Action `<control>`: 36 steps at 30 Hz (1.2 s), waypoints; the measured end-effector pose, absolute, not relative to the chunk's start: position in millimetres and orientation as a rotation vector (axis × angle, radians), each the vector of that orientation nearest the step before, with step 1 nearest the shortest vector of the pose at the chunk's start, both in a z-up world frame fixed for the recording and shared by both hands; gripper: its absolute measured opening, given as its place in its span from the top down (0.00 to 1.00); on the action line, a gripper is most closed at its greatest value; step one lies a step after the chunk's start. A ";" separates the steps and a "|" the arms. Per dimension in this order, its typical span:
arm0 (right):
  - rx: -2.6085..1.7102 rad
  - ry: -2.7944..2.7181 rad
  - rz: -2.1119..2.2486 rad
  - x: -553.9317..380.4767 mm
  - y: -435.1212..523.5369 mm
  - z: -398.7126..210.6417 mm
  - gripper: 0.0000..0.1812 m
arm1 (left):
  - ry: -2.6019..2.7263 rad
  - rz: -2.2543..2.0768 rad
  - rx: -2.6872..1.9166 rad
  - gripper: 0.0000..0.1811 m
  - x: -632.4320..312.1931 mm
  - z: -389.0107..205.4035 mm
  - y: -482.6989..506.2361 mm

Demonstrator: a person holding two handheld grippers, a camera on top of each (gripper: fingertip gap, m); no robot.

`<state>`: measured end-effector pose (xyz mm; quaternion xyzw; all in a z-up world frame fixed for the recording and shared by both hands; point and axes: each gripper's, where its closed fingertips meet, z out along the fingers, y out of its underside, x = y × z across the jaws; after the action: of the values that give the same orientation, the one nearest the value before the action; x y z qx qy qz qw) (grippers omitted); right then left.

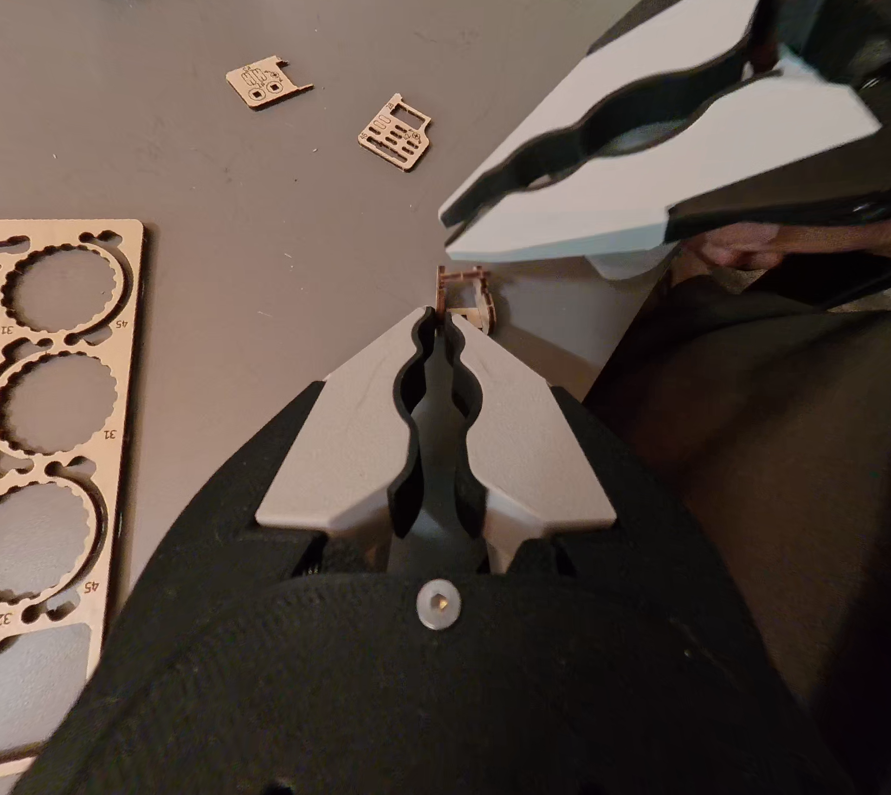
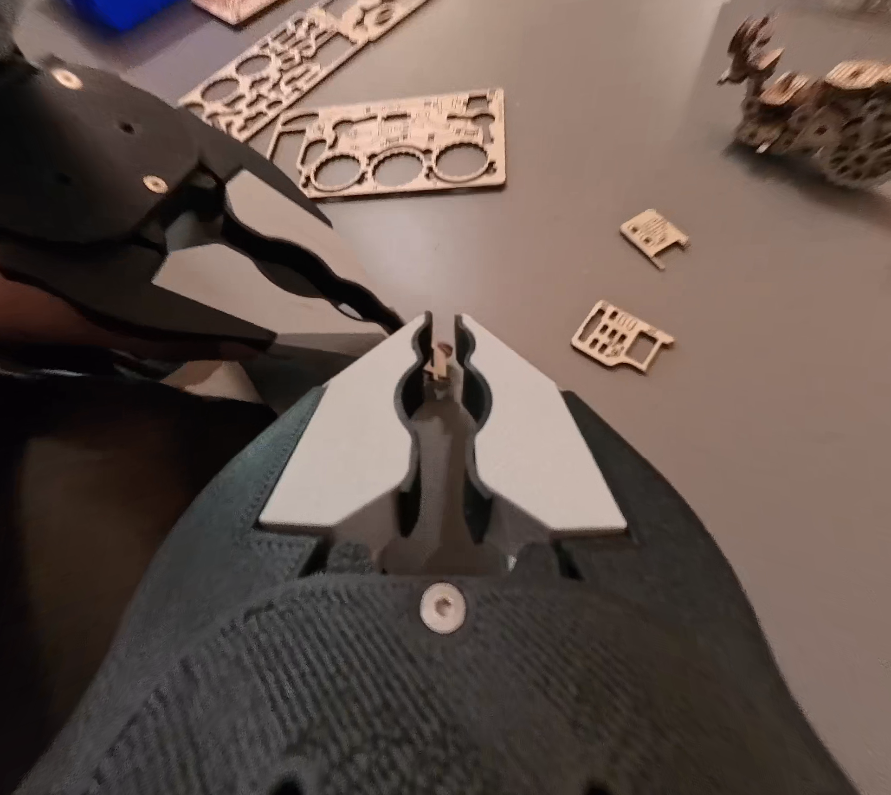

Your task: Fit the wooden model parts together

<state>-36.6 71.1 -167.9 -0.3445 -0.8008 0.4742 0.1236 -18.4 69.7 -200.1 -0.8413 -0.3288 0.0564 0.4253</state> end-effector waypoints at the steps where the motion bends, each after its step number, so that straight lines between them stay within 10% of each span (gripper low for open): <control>1: -1.000 -2.324 1.391 -37.2 71.4 -164.9 0.96 | -0.823 0.141 -2.103 0.99 -18.4 -200.1 69.7; 36: -0.989 -2.457 1.206 -42.2 97.5 -199.5 0.94 | -0.816 0.128 -2.100 0.99 -17.7 -199.7 68.5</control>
<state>-42.2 97.5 -199.5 -0.3377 -0.8386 0.4115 0.1155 -17.7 68.5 -199.7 -0.8410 -0.3269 0.0512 0.4280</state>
